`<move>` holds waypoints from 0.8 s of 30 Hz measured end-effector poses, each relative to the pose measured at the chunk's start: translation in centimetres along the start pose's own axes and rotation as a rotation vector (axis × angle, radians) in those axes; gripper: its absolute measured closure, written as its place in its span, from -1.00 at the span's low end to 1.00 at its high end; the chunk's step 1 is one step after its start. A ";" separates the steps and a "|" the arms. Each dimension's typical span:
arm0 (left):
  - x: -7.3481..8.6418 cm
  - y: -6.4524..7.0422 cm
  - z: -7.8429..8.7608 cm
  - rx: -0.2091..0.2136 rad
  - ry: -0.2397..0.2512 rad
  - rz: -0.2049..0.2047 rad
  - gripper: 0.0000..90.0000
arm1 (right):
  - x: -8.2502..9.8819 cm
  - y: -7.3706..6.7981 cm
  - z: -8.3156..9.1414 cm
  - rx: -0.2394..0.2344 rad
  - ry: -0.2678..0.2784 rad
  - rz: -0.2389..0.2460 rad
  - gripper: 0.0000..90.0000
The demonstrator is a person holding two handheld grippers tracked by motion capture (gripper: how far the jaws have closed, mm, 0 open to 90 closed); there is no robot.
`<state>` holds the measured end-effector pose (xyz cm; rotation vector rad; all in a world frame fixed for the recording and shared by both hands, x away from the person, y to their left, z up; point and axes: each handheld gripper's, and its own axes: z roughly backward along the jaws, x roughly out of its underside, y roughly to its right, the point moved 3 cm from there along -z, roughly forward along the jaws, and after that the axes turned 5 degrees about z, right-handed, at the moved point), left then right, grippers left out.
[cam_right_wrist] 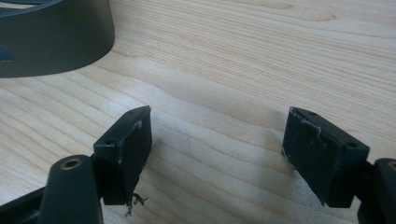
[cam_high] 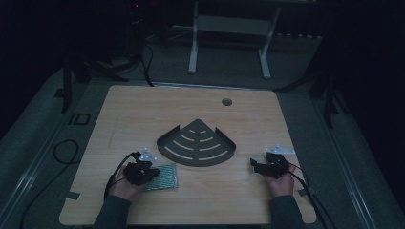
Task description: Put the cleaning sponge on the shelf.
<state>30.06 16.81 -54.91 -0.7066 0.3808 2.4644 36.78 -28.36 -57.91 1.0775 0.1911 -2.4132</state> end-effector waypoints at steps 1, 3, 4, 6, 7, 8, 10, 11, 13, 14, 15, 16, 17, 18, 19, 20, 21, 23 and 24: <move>0.2 -0.4 0.2 -0.007 0.002 0.013 1.00 | 0.0 0.0 0.0 0.000 0.000 0.000 -0.48; 0.5 -1.2 0.5 -0.021 0.004 0.034 1.00 | 0.0 0.0 0.0 0.000 -0.001 0.000 -0.48; 0.6 -1.5 0.6 -0.027 0.007 0.045 1.00 | 0.0 0.0 0.0 0.000 -0.001 -0.001 -0.48; 0.8 -2.1 0.8 -0.043 0.010 0.069 1.00 | 0.0 0.0 0.0 0.001 -0.001 -0.001 -0.48; 0.9 -2.4 0.9 -0.051 0.010 0.081 1.00 | 0.0 0.0 0.0 0.001 -0.002 -0.001 -0.48; 0.9 -2.8 1.0 -0.062 0.011 0.088 1.00 | 0.0 0.0 0.0 0.001 -0.001 -0.001 -0.48; 0.9 -3.0 1.0 -0.070 0.015 0.101 1.00 | 0.0 0.0 0.0 0.001 -0.002 -0.001 -0.48; 1.0 -3.4 1.1 -0.080 0.018 0.116 1.00 | 0.0 0.0 0.0 0.001 -0.002 -0.002 -0.48; 1.2 -4.1 1.4 -0.108 0.018 0.139 1.00 | -0.1 0.0 -0.1 0.001 -0.001 -0.001 -0.48; 1.3 -4.3 1.4 -0.117 0.020 0.150 1.00 | -0.1 0.0 -0.1 0.001 -0.001 -0.001 -0.48; 1.4 -4.4 1.5 -0.123 0.018 0.158 1.00 | -0.1 0.0 -0.1 0.001 -0.001 -0.001 -0.48; 1.5 -4.6 1.7 -0.133 0.017 0.169 1.00 | -0.1 0.0 -0.1 0.001 -0.001 0.000 -0.48; 1.6 -4.7 1.8 -0.137 0.014 0.177 1.00 | -0.1 0.0 -0.1 0.001 -0.001 0.000 -0.48; 1.7 -4.7 1.9 -0.136 0.011 0.186 1.00 | -0.1 0.0 -0.1 0.001 -0.001 -0.001 -0.48; 1.8 -4.8 1.9 -0.133 0.009 0.196 1.00 | -0.1 0.0 -0.1 0.001 -0.001 -0.001 -0.48; 1.9 -4.7 2.0 -0.133 0.004 0.203 1.00 | -0.1 0.0 -0.1 0.001 -0.001 0.000 -0.48; 2.0 -4.7 2.1 -0.129 0.000 0.204 0.99 | -0.1 0.0 -0.1 0.001 -0.001 -0.001 -0.48; 1.9 -4.3 2.3 -0.109 0.003 0.200 0.87 | -0.1 0.0 -0.1 0.001 -0.001 0.000 -0.48; 1.9 -4.0 2.3 -0.095 0.008 0.183 0.85 | -0.1 0.0 -0.1 0.001 -0.001 -0.001 -0.48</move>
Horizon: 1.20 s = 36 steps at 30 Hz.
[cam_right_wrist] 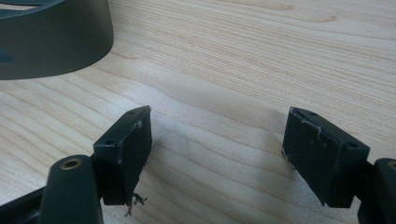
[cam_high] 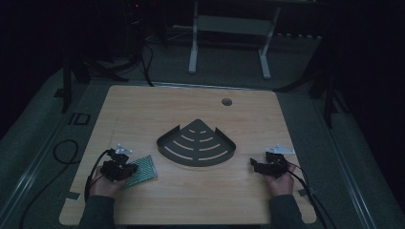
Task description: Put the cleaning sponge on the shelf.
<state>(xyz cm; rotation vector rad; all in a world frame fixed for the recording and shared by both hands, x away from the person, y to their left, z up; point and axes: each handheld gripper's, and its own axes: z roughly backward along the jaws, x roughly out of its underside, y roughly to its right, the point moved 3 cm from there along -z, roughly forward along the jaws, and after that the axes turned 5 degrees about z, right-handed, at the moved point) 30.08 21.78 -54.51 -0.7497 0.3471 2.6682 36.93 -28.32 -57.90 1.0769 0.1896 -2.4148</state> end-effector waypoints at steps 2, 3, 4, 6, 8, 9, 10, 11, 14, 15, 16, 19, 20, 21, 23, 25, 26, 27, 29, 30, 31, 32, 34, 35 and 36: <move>-0.1 0.8 0.0 0.020 0.005 -0.034 0.83 | 0.0 0.0 0.0 0.000 0.000 0.001 -0.48; -0.1 1.1 0.0 0.027 0.003 -0.053 0.84 | 0.0 0.0 0.0 0.000 0.000 0.001 -0.48; -0.1 1.1 0.0 0.027 0.003 -0.053 0.86 | 0.0 0.0 0.0 0.000 0.000 0.001 -0.48; -0.4 2.2 -0.4 0.049 -0.008 -0.103 0.93 | 0.0 0.0 0.0 0.000 0.000 0.000 -0.48; -0.5 2.7 -0.7 0.057 -0.023 -0.126 0.99 | 0.0 0.0 0.0 0.000 0.000 0.000 -0.48; -0.5 2.9 -1.0 0.061 -0.031 -0.131 1.00 | 0.0 0.0 0.0 0.000 0.000 0.000 -0.48; -0.6 3.0 -1.2 0.058 -0.038 -0.137 1.00 | 0.0 0.0 0.0 0.000 0.001 0.000 -0.48; -0.7 3.1 -1.3 0.060 -0.035 -0.137 1.00 | 0.0 0.0 0.0 0.000 0.000 0.001 -0.48; -1.2 3.1 -1.6 0.052 -0.029 -0.126 1.00 | 0.0 0.0 0.0 0.000 0.001 0.000 -0.48; -1.4 3.0 -1.7 0.051 -0.028 -0.124 1.00 | 0.0 0.0 0.0 0.000 0.001 0.000 -0.48; -1.6 3.1 -1.9 0.049 -0.024 -0.120 1.00 | 0.0 0.0 0.0 0.000 0.001 0.000 -0.48; -2.1 3.1 -2.3 0.054 -0.015 -0.128 1.00 | 0.0 0.0 0.0 0.000 0.001 0.000 -0.48; -2.2 3.1 -2.3 0.055 -0.018 -0.133 1.00 | 0.0 0.0 0.0 0.000 0.001 0.000 -0.48; -2.3 3.1 -2.4 0.058 -0.016 -0.131 1.00 | 0.0 0.0 0.0 0.000 0.000 0.000 -0.48; -2.5 3.0 -2.5 0.065 -0.018 -0.134 1.00 | 0.0 0.0 0.0 0.000 0.000 0.000 -0.48; -2.5 2.9 -2.6 0.070 -0.017 -0.133 1.00 | 0.0 0.0 0.0 0.000 0.001 0.001 -0.48; -2.5 2.9 -2.5 0.070 -0.014 -0.131 1.00 | 0.0 0.0 0.0 0.000 0.000 0.000 -0.48; -2.4 2.9 -2.4 0.071 -0.009 -0.128 1.00 | 0.0 0.0 0.0 0.000 0.001 0.000 -0.48; -2.4 2.9 -2.4 0.071 -0.009 -0.128 0.99 | 0.0 0.0 0.0 0.000 0.001 0.000 -0.48; -2.2 2.6 -1.7 0.066 0.012 -0.110 0.96 | 0.0 0.0 0.0 0.000 0.001 0.000 -0.48; -2.1 2.4 -1.5 0.064 0.019 -0.104 0.96 | 0.0 0.0 0.0 0.000 0.001 0.000 -0.48; -1.9 2.2 -1.1 0.059 0.024 -0.098 0.96 | 0.0 0.0 0.0 0.000 0.000 0.000 -0.48; -1.4 1.6 -0.4 0.035 0.025 -0.092 0.98 | 0.0 0.0 0.0 0.000 0.001 0.000 -0.48; -1.2 1.4 -0.2 0.026 0.020 -0.092 0.99 | 0.0 0.0 0.0 0.000 0.001 0.000 -0.48; -0.9 1.2 0.0 0.022 0.013 -0.088 0.99 | 0.0 0.0 0.0 0.000 0.000 0.000 -0.48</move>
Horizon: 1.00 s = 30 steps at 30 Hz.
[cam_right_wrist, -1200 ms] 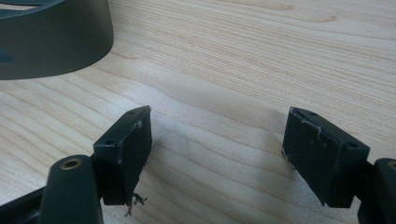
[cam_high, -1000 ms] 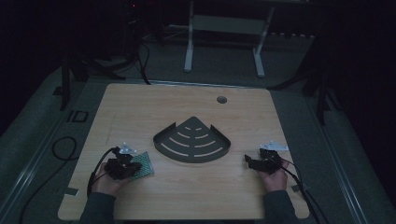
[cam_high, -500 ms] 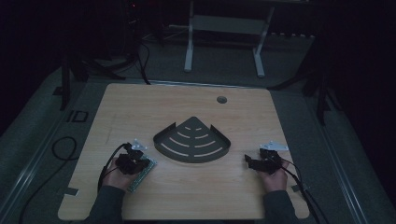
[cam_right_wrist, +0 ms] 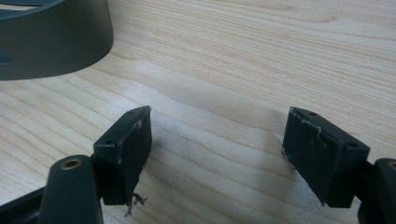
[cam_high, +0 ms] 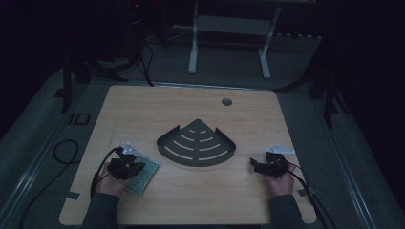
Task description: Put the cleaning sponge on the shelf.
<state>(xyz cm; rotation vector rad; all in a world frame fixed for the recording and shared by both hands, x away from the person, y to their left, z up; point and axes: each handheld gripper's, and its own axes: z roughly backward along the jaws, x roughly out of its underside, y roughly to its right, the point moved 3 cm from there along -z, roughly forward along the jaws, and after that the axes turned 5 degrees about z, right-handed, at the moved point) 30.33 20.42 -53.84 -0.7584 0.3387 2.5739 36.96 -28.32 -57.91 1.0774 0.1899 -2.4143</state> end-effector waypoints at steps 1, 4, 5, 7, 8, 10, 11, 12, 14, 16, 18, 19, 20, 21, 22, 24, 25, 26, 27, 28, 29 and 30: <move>0.3 -0.2 0.2 -0.004 -0.007 0.000 0.99 | 0.0 0.0 0.0 0.000 0.000 0.000 -0.48; 1.3 -0.4 0.5 -0.023 -0.022 0.011 0.99 | 0.0 0.0 0.0 0.000 0.000 0.000 -0.48; 1.5 -0.5 0.4 -0.029 -0.029 0.010 0.99 | 0.0 0.0 0.0 0.000 0.000 0.000 -0.48; 1.7 -0.6 0.1 -0.033 -0.039 0.010 1.00 | 0.0 0.0 0.0 0.000 0.000 0.000 -0.48; 1.7 -0.7 0.1 -0.028 -0.034 0.014 1.00 | 0.0 0.0 0.0 0.000 0.000 0.000 -0.48; 1.5 -0.7 -0.1 -0.032 -0.031 0.017 1.00 | 0.0 0.0 0.0 0.000 0.000 0.000 -0.48; 1.4 -0.8 -0.2 -0.033 -0.030 0.014 1.00 | 0.0 0.0 0.0 0.000 0.000 0.000 -0.48; 1.3 -0.8 -0.3 -0.034 -0.029 0.012 1.00 | 0.0 0.0 0.0 0.000 0.000 0.000 -0.48; 0.9 -1.0 -0.5 -0.033 -0.029 0.012 1.00 | 0.0 0.0 0.0 0.000 0.000 0.000 -0.48; 0.6 -1.1 -0.7 -0.033 -0.029 0.015 1.00 | 0.0 0.0 0.0 0.000 0.000 0.001 -0.48; 0.3 -1.2 -0.8 -0.032 -0.035 0.014 1.00 | 0.0 0.0 0.0 0.000 0.000 0.000 -0.48; 0.2 -1.2 -0.8 -0.030 -0.041 0.013 1.00 | 0.0 0.0 0.0 0.000 0.000 0.000 -0.48; 0.0 -1.3 -0.8 -0.028 -0.045 0.008 0.99 | 0.0 0.0 0.0 0.000 0.000 0.000 -0.48; -0.2 -1.4 -0.7 -0.027 -0.045 0.007 0.93 | 0.0 0.0 0.0 0.000 0.000 0.000 -0.48; -0.2 -1.4 -0.7 -0.027 -0.045 0.007 0.86 | 0.0 0.0 0.0 0.000 0.000 0.000 -0.48; -1.0 -1.9 -0.2 -0.029 -0.047 0.006 0.86 | 0.0 0.0 0.0 0.000 0.000 0.000 -0.48; -1.3 -2.1 0.0 -0.020 -0.050 0.012 0.78 | 0.0 0.0 0.0 0.000 0.000 0.000 -0.48; -1.6 -2.4 0.2 -0.017 -0.056 0.010 0.76 | 0.0 0.0 0.0 0.000 0.000 0.001 -0.48; -1.9 -2.7 0.3 -0.015 -0.059 0.015 0.75 | 0.0 0.0 0.0 0.000 0.001 -0.002 -0.48; -2.1 -3.1 0.4 -0.005 -0.069 0.019 0.74 | 0.0 0.0 0.0 0.000 0.001 0.000 -0.48; -2.3 -3.4 0.4 0.002 -0.079 0.023 0.72 | 0.0 0.0 0.0 0.000 0.001 0.000 -0.48; -2.5 -3.8 0.4 0.012 -0.093 0.030 0.72 | 0.0 0.0 0.0 0.000 0.001 0.000 -0.48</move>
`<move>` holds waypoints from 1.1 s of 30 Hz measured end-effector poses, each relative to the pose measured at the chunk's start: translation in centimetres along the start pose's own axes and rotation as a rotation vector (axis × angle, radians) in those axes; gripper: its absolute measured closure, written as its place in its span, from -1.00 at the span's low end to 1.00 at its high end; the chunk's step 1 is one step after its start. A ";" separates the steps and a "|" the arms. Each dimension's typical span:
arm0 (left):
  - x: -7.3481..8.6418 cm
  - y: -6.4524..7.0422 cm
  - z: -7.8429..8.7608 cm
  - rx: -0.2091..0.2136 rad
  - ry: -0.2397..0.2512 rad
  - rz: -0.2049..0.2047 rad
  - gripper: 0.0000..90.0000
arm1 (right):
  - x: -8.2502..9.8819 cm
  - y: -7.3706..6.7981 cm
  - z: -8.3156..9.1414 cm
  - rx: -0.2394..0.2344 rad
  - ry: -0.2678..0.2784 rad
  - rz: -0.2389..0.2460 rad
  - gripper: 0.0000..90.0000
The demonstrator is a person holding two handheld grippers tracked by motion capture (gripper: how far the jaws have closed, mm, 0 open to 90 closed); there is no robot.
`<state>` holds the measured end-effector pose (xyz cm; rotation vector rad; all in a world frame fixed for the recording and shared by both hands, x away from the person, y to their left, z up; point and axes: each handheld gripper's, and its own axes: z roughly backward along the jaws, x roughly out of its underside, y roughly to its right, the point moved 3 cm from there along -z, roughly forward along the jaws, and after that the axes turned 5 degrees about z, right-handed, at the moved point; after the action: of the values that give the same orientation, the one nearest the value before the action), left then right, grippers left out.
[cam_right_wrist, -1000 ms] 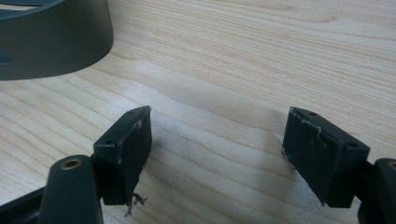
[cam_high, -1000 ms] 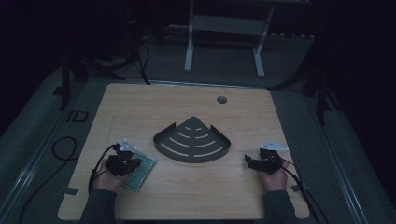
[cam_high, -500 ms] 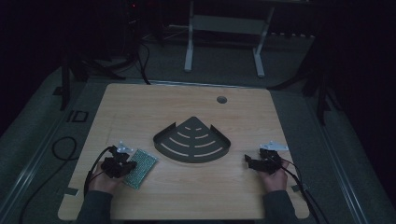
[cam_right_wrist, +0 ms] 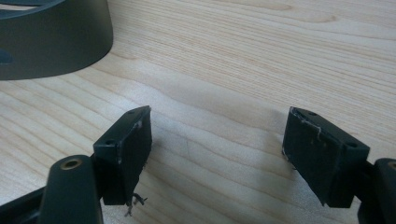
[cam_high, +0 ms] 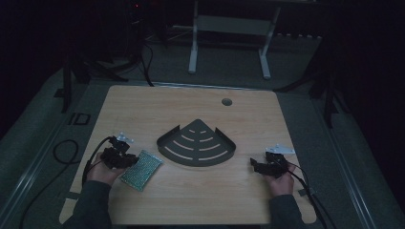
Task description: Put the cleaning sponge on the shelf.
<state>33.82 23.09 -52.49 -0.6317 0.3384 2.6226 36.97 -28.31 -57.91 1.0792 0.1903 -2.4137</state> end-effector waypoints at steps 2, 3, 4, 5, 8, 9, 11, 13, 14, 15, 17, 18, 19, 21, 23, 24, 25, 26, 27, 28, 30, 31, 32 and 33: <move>-0.2 -0.4 -0.1 0.016 -0.018 0.007 0.69 | 0.0 0.0 0.0 0.000 0.000 -0.001 -0.48; -0.2 -0.6 -0.2 0.017 -0.026 0.009 0.69 | 0.0 0.0 0.0 0.000 -0.001 0.000 -0.48; -0.3 -0.8 -0.3 0.024 -0.034 0.015 0.69 | 0.0 0.0 0.0 0.000 -0.001 0.000 -0.48; -0.3 -0.8 -0.3 0.024 -0.034 0.015 0.69 | 0.0 0.0 0.0 0.000 -0.001 0.000 -0.48; -0.3 -1.4 -0.9 0.054 -0.083 0.046 0.68 | 0.0 0.0 0.0 0.000 -0.001 -0.001 -0.48; -0.3 -1.5 -1.0 0.059 -0.094 0.051 0.68 | 0.0 0.0 0.0 0.000 0.000 -0.001 -0.48; -0.3 -1.7 -1.1 0.063 -0.113 0.054 0.68 | 0.0 0.0 0.0 0.000 0.000 0.000 -0.48; -0.4 -1.7 -1.2 0.074 -0.123 0.062 0.68 | 0.0 0.0 0.0 0.000 0.000 0.000 -0.48; -0.4 -1.7 -1.2 0.074 -0.123 0.062 0.68 | 0.0 0.0 0.0 0.000 0.000 0.000 -0.48; -0.5 -1.8 -1.2 0.082 -0.135 0.066 0.68 | 0.0 0.0 0.0 0.000 0.000 0.000 -0.48; -0.6 -1.9 -1.2 0.089 -0.151 0.066 0.68 | 0.0 0.0 0.0 0.000 0.000 0.000 -0.48; -0.7 -2.0 -1.2 0.091 -0.157 0.062 0.69 | 0.0 0.0 0.0 0.000 -0.001 0.000 -0.48; -0.8 -2.0 -1.2 0.095 -0.164 0.061 0.69 | 0.0 0.0 0.0 0.000 -0.001 0.000 -0.48; -1.0 -2.0 -1.2 0.105 -0.179 0.058 0.69 | 0.0 0.0 0.0 0.000 0.000 0.000 -0.48; -1.1 -2.1 -1.3 0.109 -0.193 0.055 0.69 | 0.0 0.0 0.0 0.000 -0.001 -0.001 -0.48; -1.2 -2.1 -1.3 0.111 -0.203 0.052 0.69 | 0.0 0.0 0.0 0.000 -0.001 -0.001 -0.48; -1.2 -2.2 -1.3 0.113 -0.208 0.051 0.69 | 0.0 0.0 0.0 0.000 -0.001 0.000 -0.48; -1.3 -2.2 -1.4 0.116 -0.215 0.054 0.69 | 0.0 0.0 0.0 0.000 0.000 0.000 -0.48; -1.3 -2.2 -1.4 0.116 -0.224 0.050 0.69 | 0.0 0.0 0.0 0.000 -0.001 0.000 -0.48; -1.4 -2.2 -1.5 0.116 -0.228 0.049 0.69 | 0.0 0.0 0.0 0.000 -0.001 0.000 -0.48; -1.5 -2.2 -1.5 0.120 -0.238 0.048 0.69 | 0.0 0.0 0.0 0.000 0.000 -0.001 -0.48; -1.5 -2.2 -1.5 0.121 -0.246 0.043 0.69 | 0.0 0.0 0.0 0.000 0.000 0.000 -0.48; -1.6 -2.2 -1.6 0.120 -0.247 0.043 0.69 | 0.0 0.0 0.0 0.000 -0.001 0.000 -0.48; -1.7 -2.3 -1.6 0.121 -0.250 0.040 0.69 | 0.0 0.0 0.0 0.000 0.000 0.000 -0.48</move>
<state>36.79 24.02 -53.34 -0.2555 0.4312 2.6554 36.97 -28.31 -57.91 1.0789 0.1902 -2.4143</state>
